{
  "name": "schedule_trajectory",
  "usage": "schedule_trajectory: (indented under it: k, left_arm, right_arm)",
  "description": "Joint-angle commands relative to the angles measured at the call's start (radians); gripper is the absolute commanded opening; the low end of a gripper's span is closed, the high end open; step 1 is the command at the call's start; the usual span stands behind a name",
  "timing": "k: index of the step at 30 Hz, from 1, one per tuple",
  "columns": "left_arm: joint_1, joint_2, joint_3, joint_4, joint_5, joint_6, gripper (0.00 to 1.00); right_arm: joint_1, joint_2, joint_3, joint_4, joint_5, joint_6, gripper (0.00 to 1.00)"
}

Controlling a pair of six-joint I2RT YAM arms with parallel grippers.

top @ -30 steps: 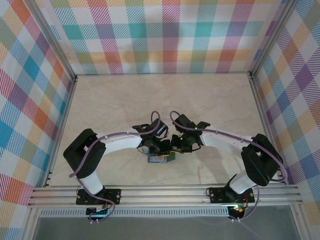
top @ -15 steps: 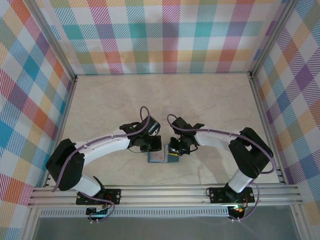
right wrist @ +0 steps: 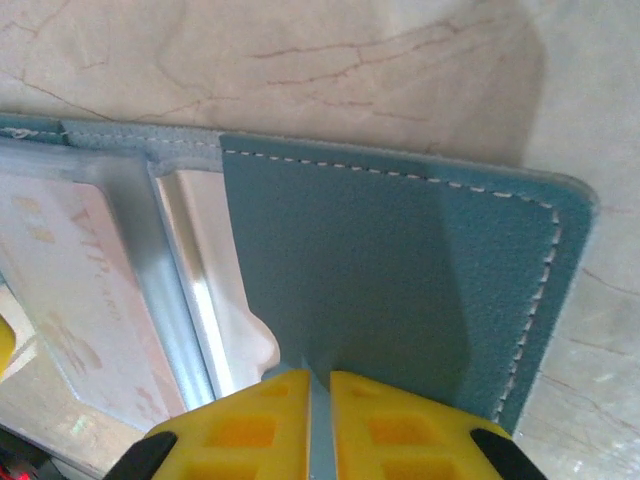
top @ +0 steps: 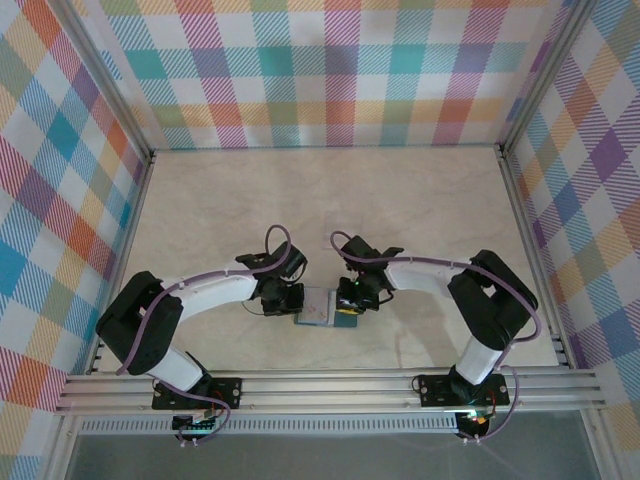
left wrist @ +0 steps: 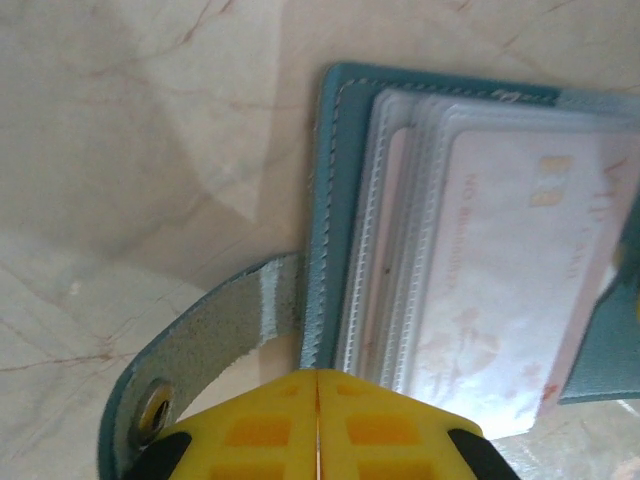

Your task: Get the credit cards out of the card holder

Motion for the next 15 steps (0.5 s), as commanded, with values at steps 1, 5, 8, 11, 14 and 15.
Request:
schedule_trajectory:
  k: [1,5,8,11,14,15]
  left_arm:
    - [0.009,0.012,-0.028,0.004,-0.026,0.023,0.08]
    - [0.009,-0.002,-0.062,-0.011,-0.041,0.025,0.08]
    - [0.009,-0.038,-0.08,-0.019,-0.053,0.02,0.08]
    - [0.01,-0.081,-0.053,-0.056,-0.078,0.023,0.08]
    - [0.009,-0.136,-0.009,-0.082,-0.095,0.024,0.11]
    - [0.009,-0.148,0.012,-0.089,-0.096,0.026,0.12]
  right_arm:
    - [-0.005,0.068,0.001,-0.059,0.053,-0.047,0.16]
    - [-0.003,0.098,0.05,-0.103,0.092,-0.079,0.15]
    - [-0.005,0.109,0.09,-0.144,0.115,-0.096,0.14]
    - [-0.004,0.092,0.094,-0.142,0.107,-0.097,0.15]
    - [-0.004,0.067,0.1,-0.156,0.109,-0.104,0.16]
    - [-0.004,0.053,0.099,-0.151,0.103,-0.104,0.18]
